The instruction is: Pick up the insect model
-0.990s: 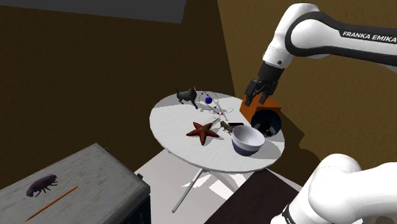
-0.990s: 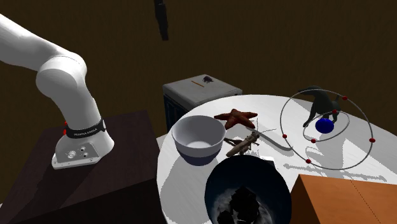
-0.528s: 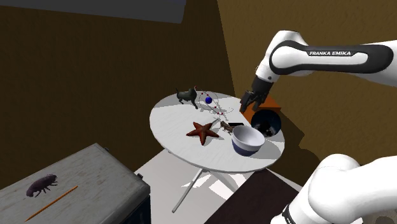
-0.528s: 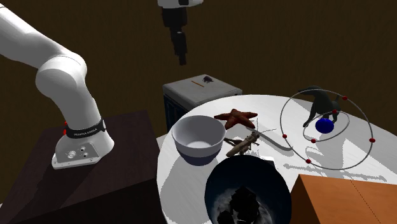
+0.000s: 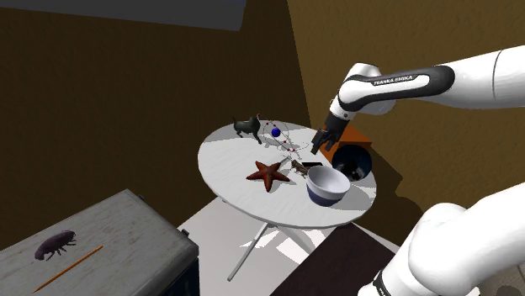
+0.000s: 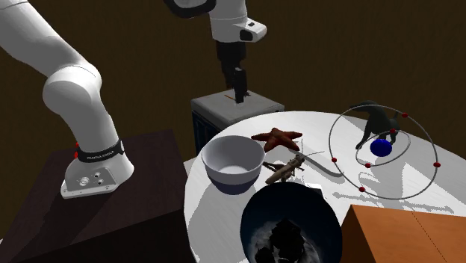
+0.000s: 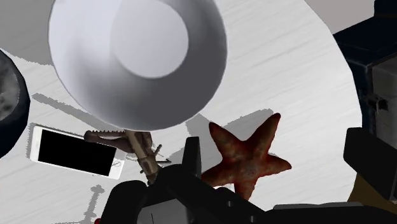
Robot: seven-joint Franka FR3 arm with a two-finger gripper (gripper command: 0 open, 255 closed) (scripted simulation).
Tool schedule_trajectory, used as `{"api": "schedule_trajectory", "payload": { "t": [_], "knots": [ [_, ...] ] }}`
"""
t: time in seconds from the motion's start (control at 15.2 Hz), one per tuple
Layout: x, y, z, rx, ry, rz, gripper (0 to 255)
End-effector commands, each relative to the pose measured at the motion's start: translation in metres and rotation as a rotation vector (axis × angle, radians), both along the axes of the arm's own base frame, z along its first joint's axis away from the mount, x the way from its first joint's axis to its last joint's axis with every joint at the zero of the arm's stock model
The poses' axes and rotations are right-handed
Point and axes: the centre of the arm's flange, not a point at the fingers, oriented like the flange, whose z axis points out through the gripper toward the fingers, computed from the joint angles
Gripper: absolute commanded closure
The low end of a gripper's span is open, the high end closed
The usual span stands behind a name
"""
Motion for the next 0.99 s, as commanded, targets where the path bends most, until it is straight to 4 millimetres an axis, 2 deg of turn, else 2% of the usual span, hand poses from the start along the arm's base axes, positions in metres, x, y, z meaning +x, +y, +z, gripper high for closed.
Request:
{"api": "schedule_trajectory", "payload": {
  "t": [0.0,0.92],
  "knots": [
    [0.014,-0.016,-0.021,0.001,-0.009,0.011,0],
    [0.109,-0.115,-0.146,0.025,-0.055,0.088,0]
  ]
}}
